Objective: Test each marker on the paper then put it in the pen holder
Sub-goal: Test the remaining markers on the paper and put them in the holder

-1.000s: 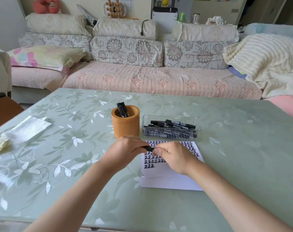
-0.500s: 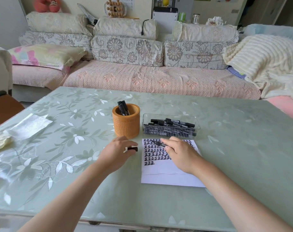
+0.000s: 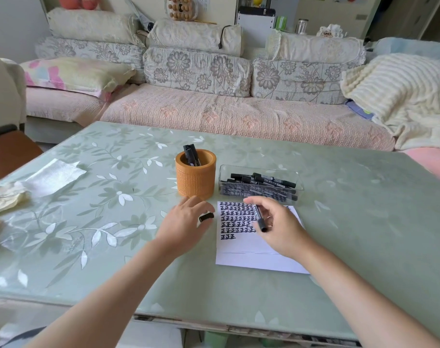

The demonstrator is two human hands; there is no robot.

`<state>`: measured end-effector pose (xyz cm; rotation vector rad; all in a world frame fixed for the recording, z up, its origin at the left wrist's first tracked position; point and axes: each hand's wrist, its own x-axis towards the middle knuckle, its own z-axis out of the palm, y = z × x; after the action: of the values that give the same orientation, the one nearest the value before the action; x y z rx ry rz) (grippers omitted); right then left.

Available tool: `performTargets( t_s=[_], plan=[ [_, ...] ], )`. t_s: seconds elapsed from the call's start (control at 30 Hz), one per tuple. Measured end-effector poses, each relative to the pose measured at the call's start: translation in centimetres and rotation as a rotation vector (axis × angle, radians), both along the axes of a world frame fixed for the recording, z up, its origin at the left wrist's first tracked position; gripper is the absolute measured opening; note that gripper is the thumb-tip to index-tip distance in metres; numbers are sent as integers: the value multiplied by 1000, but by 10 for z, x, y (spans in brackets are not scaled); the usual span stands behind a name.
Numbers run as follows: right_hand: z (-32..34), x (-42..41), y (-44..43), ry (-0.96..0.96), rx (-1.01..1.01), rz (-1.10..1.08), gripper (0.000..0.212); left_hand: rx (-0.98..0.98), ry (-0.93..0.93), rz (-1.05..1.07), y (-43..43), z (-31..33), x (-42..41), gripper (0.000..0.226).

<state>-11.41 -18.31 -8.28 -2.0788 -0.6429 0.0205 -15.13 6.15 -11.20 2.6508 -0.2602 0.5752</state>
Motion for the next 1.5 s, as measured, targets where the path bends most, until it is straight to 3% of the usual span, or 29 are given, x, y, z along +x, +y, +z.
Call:
performTargets(
  t_s=[0.1,0.13,0.27,0.4,0.77,1.5],
  plan=[
    [0,-6,2,87,70,23,8,-63,-38,-159,-11,5,-11,4],
    [-1,-7,3,143,103,10,5,-71,-37,-215,-16,5,-15,2],
    [-4,-8,8,343,255,-10,15,-18,1,-344,-24,0,-29,6],
    [-12,-5,11,379,210,-83,12,10,30,-347,-21,-7,-35,13],
    [-32,4,12,160,97,-55,24,23,44,-354,-20,-11,-35,18],
    [-30,-2,11,144,56,34,24,-6,64,-339,-21,-8,-36,17]
  ],
)
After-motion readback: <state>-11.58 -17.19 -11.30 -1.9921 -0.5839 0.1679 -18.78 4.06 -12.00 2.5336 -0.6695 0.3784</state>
